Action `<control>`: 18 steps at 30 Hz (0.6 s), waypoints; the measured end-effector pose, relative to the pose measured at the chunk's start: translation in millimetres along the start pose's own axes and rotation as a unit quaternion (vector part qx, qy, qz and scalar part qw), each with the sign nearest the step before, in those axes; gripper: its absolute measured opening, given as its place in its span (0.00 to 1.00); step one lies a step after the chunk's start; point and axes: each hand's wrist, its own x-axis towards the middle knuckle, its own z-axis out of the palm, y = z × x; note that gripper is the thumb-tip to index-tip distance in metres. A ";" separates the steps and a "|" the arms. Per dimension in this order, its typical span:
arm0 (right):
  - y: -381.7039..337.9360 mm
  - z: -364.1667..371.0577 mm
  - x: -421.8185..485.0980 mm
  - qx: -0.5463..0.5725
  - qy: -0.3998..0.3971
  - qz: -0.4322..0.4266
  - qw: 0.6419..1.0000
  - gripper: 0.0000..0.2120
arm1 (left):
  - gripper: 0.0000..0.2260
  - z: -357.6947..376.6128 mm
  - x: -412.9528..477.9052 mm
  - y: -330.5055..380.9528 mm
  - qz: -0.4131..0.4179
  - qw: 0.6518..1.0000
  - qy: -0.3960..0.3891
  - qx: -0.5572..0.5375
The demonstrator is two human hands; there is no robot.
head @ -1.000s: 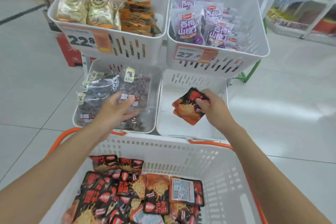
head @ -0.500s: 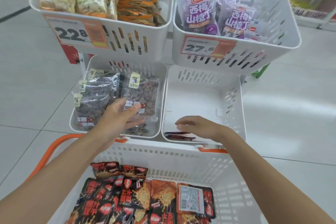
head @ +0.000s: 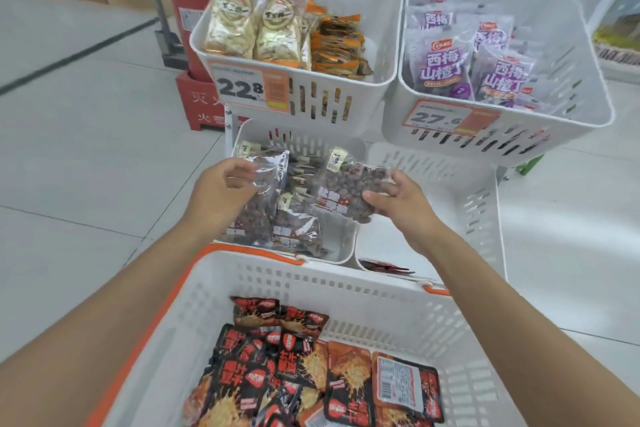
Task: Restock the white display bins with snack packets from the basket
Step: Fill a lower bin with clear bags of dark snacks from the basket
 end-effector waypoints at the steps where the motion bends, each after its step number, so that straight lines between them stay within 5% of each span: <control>1: 2.4 7.9 0.7 0.001 -0.009 0.013 1.000 0.15 | 0.10 -0.5 -1.9 -8.3 0.005 1.000 0.006 0.012; 8: 41.9 74.8 9.4 -0.244 -0.052 0.092 0.964 0.14 | 0.11 10.7 -14.0 -49.1 0.045 0.986 -0.049 0.150; 12: 44.8 77.2 15.6 -0.123 -0.043 0.133 0.983 0.30 | 0.13 12.6 -10.7 -61.3 0.059 0.974 -0.052 0.213; 18: 55.8 81.5 20.0 -0.100 -0.040 0.141 0.984 0.26 | 0.21 18.5 -0.1 -65.9 0.007 0.974 -0.067 0.216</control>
